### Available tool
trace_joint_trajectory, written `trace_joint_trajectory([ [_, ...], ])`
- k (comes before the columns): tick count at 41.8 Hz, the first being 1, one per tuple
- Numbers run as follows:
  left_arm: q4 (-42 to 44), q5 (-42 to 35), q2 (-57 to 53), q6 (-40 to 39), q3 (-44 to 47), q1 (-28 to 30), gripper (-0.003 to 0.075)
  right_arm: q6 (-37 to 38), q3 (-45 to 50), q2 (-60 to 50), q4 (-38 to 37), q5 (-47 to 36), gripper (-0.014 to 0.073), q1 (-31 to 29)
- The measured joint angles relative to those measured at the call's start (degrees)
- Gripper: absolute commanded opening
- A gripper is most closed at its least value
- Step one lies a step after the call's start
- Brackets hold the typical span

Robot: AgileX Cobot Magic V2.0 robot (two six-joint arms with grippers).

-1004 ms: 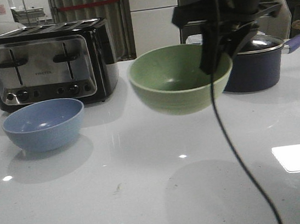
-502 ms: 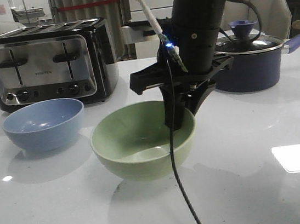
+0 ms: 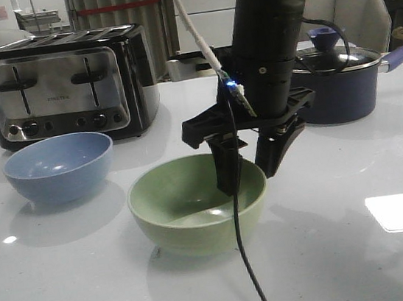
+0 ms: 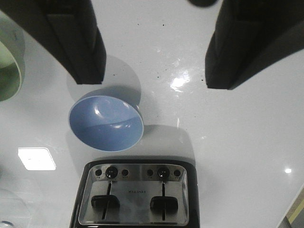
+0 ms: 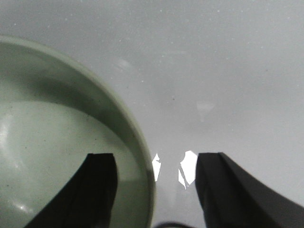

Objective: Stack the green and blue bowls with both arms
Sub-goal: 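Open the right gripper and raise it away from the green bowl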

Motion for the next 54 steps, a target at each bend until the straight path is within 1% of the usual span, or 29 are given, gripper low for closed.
trace_joint_trajectory([
  [7,0.0,0.0,0.0,0.0,0.0,0.0,0.0509,-0.3,1.0,-7.6,-0.5,-1.3,0.0521,0.8],
  [13,0.0,0.0,0.0,0.0,0.0,0.0,0.0509,-1.6,5.4,-18.2,-0.5,-4.2,0.0521,3.0],
  [20,0.0,0.0,0.0,0.0,0.0,0.0,0.0509,-3.0,13.5,-31.9,-0.5,-5.6,0.0521,5.1],
  [27,0.0,0.0,0.3,0.0,0.0,0.0,0.0509,-3.1,22.6,-45.7,-0.5,-5.7,0.0521,5.6],
  [33,-0.1,0.0,3.0,0.0,0.0,0.0,0.0509,-3.1,30.2,-56.9,-0.5,-5.6,0.0521,5.6],
  [38,-0.2,0.0,7.5,0.0,-0.2,-0.4,0.0509,-3.1,35.0,-63.7,-0.5,-5.2,0.0521,5.6],
  [44,-0.3,0.0,15.4,0.0,-2.9,-3.0,0.0509,-3.1,38.5,-69.1,-0.5,-4.7,0.0521,5.6],
  [54,-0.3,-0.4,32.8,0.0,-11.6,-5.1,0.0509,-3.1,39.4,-70.2,-0.5,-4.6,0.0521,5.6],
])
